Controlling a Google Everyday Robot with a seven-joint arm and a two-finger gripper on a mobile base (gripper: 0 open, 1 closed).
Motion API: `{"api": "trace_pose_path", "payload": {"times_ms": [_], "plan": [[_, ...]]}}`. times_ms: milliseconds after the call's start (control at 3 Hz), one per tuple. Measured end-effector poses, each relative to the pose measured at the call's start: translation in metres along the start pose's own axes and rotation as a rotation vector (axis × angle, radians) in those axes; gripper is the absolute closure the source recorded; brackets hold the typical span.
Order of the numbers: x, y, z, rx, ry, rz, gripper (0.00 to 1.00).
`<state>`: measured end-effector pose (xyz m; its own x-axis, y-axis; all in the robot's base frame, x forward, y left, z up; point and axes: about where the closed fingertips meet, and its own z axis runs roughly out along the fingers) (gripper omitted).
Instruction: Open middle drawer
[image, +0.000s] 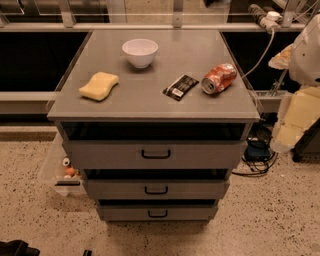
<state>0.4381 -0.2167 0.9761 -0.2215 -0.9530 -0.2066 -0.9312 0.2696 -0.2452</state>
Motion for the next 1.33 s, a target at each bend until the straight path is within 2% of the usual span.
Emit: {"api": "trace_pose_path", "payload": {"times_ms": [667,1000,1333], "plan": [[0.008,0.002,0.009,-0.002,-0.020,0.024,0.00],[0.016,0.010,0.034,-0.032,-0.064,0.046,0.00],[0.024,0.045,0.121,-0.159,-0.187,0.153,0.00]]}}
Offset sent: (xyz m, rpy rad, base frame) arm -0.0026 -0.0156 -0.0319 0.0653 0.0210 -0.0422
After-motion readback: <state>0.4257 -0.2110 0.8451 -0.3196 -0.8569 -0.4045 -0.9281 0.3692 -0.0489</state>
